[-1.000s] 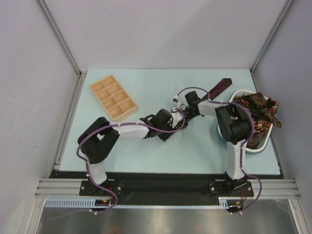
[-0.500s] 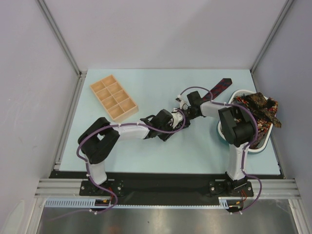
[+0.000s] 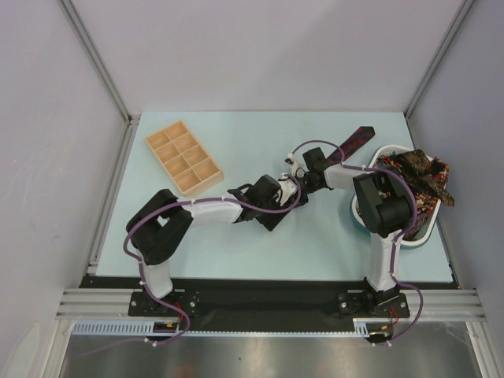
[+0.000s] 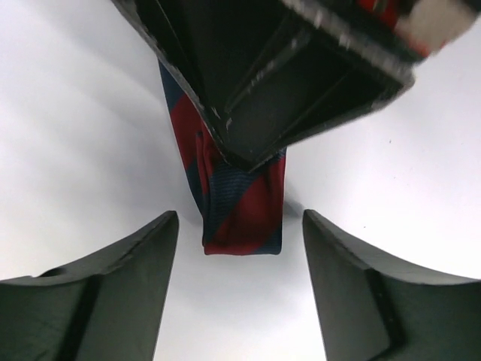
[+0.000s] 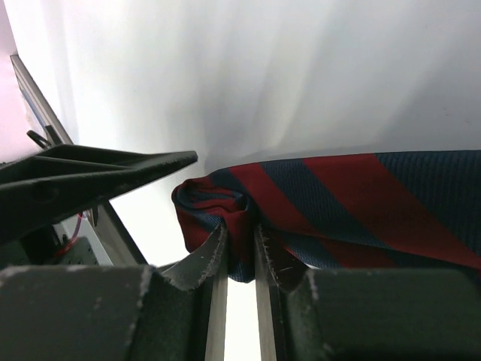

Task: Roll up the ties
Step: Roll the tie

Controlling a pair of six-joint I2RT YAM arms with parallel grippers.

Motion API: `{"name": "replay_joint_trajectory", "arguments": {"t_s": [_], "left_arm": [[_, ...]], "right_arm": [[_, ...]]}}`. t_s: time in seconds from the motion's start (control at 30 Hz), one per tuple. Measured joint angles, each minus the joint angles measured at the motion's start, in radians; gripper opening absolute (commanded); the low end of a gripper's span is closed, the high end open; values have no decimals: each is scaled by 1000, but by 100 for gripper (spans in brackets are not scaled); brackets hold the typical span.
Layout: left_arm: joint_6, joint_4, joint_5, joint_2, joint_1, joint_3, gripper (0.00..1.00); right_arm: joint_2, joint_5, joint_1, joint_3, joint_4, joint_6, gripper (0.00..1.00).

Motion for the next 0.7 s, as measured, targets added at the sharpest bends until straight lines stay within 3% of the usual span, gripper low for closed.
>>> {"name": "replay_joint_trajectory", "arguments": {"t_s": [0.17, 0.43, 0.57, 0.7], "left_arm": [[0, -3, -6, 17, 0, 49, 78], [0, 9, 0, 98, 2, 110, 55], [0, 13, 5, 102, 6, 112, 45], [0, 17, 5, 102, 7, 110, 43]], "right_arm": [[0, 0, 0, 0, 0, -2, 16], [0, -2, 0, 0, 0, -4, 16], [0, -1, 0, 0, 8, -4, 24], [0, 1, 1, -3, 23, 2, 35]]}}
